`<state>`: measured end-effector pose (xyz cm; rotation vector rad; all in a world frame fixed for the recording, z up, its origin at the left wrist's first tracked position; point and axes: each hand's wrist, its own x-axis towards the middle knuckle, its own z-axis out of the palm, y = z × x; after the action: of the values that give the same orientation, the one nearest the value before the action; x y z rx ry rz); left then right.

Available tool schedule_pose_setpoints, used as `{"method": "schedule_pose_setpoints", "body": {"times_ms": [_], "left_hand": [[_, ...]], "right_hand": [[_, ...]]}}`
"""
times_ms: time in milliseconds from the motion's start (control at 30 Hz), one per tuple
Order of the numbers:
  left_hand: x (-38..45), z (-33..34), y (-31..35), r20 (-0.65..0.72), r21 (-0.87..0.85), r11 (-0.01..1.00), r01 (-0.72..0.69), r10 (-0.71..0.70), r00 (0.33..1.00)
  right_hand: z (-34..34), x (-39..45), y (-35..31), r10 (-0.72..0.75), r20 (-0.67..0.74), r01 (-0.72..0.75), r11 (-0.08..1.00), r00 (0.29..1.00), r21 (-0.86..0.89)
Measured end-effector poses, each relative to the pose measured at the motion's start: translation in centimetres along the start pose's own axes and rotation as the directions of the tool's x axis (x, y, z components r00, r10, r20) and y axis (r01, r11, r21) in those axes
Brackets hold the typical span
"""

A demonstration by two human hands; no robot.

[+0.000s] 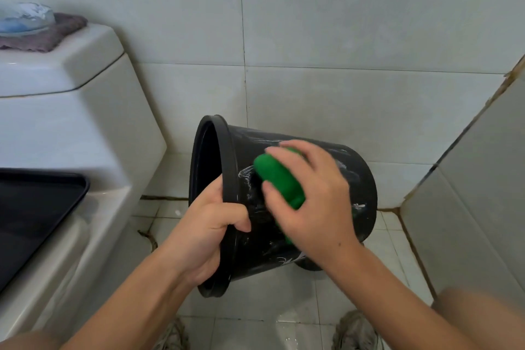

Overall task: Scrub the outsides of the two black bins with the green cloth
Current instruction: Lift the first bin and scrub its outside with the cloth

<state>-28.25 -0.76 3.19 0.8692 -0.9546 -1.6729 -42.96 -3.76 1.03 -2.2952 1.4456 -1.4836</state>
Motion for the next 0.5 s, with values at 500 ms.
{"method": "schedule_pose_setpoints", "body": {"times_ms": [500], "left_hand": [[-1.1, -0.1, 0.3, 0.061, 0.135, 0.991, 0.021, -0.03, 0.998]], "right_hand": [[-1.1, -0.4, -0.1, -0.298, 0.118, 0.291, 0.954, 0.947, 0.072]]}}
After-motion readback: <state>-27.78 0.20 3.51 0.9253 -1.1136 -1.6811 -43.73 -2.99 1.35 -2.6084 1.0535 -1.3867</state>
